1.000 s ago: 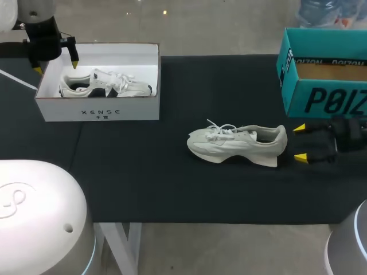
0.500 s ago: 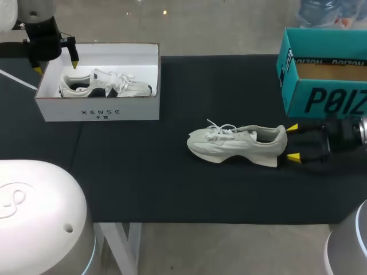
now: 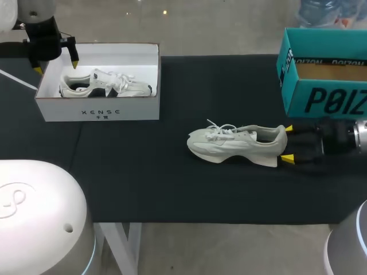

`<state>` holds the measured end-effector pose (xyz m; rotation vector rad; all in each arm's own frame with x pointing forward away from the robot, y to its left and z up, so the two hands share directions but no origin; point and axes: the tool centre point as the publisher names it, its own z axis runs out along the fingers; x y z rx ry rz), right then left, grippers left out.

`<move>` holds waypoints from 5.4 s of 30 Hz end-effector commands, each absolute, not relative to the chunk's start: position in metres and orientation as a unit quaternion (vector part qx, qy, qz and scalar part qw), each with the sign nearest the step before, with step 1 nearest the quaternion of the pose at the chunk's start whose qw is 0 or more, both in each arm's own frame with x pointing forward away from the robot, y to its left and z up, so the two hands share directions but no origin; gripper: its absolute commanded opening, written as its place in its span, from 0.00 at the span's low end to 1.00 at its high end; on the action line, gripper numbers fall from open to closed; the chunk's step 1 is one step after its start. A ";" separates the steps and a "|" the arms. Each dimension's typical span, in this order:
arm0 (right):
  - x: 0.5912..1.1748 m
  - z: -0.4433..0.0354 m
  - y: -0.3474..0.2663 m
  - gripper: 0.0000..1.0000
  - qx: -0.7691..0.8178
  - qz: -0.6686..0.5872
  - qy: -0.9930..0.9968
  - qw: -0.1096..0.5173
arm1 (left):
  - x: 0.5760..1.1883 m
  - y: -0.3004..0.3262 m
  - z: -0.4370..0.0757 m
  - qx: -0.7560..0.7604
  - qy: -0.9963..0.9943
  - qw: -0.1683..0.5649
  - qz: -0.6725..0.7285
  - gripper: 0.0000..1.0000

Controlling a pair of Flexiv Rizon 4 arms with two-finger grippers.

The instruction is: Take the shoe out of the shoebox, open the shoe tongue, remove and reinsert the insole, then place the shoe into the shoebox

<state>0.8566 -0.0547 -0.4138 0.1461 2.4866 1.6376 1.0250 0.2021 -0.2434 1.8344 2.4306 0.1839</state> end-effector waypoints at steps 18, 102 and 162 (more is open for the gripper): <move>0.864 -0.424 -0.032 1.00 0.047 0.559 0.825 0.064 | 1.024 0.202 -0.243 0.601 0.796 0.046 0.062 1.00; 0.858 -0.437 -0.016 0.00 0.039 0.582 0.811 0.047 | 0.936 0.061 -0.263 0.652 0.756 0.048 0.015 1.00; 0.858 -0.437 -0.016 0.00 0.039 0.582 0.811 0.047 | 0.893 -0.088 -0.280 0.189 0.955 -0.190 -0.127 1.00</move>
